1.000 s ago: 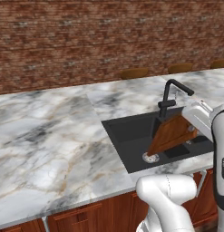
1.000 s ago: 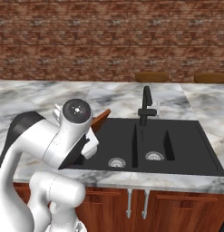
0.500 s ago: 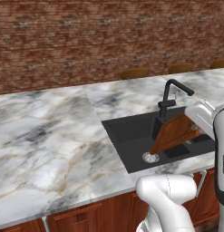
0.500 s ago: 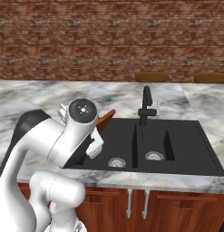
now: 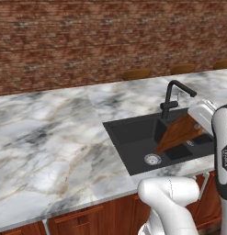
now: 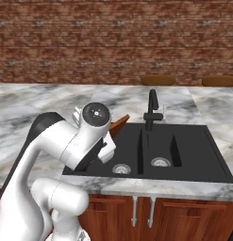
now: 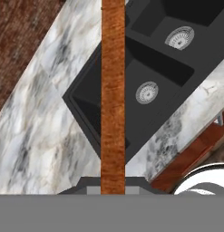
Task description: Move the cutting board and knife to the sink. Then move spray from the cabinet to the counter.
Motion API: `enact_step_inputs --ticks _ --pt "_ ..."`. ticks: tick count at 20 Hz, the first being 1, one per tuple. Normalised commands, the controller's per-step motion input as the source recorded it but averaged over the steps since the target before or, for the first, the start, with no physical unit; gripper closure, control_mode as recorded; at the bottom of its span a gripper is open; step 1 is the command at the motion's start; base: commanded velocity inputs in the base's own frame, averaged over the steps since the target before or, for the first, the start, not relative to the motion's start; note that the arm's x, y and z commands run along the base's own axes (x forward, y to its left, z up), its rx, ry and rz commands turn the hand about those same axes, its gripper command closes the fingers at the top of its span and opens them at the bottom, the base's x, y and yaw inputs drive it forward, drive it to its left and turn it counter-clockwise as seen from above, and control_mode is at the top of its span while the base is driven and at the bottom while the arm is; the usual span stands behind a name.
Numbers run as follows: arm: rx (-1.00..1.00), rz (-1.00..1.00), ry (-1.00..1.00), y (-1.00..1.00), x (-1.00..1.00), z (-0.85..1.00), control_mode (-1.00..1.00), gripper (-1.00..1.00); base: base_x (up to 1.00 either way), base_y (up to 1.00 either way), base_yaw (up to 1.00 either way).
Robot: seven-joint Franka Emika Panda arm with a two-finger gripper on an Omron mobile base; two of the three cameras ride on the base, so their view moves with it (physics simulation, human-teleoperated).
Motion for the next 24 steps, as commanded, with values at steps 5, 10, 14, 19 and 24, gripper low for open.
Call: enact_step_inputs --ticks 5,10,14,19,24 --pt "0.00 -0.04 0.00 -0.11 0.30 -0.17 -1.00 1.00 0.00 0.00 0.00" --pt "0.00 -0.02 0.00 0.00 0.31 -0.25 -1.00 1.00 0.00 0.00 0.00" --pt "-0.04 -0.03 0.05 0.00 0.21 -0.33 -1.00 1.00 0.00 0.00 0.00" --pt "-0.09 -0.04 0.07 0.11 0.19 -0.34 -1.00 1.00 0.00 0.00 0.00" --pt "-0.12 -0.04 0.07 0.23 0.23 -0.29 -1.00 1.00 0.00 0.00 0.00"
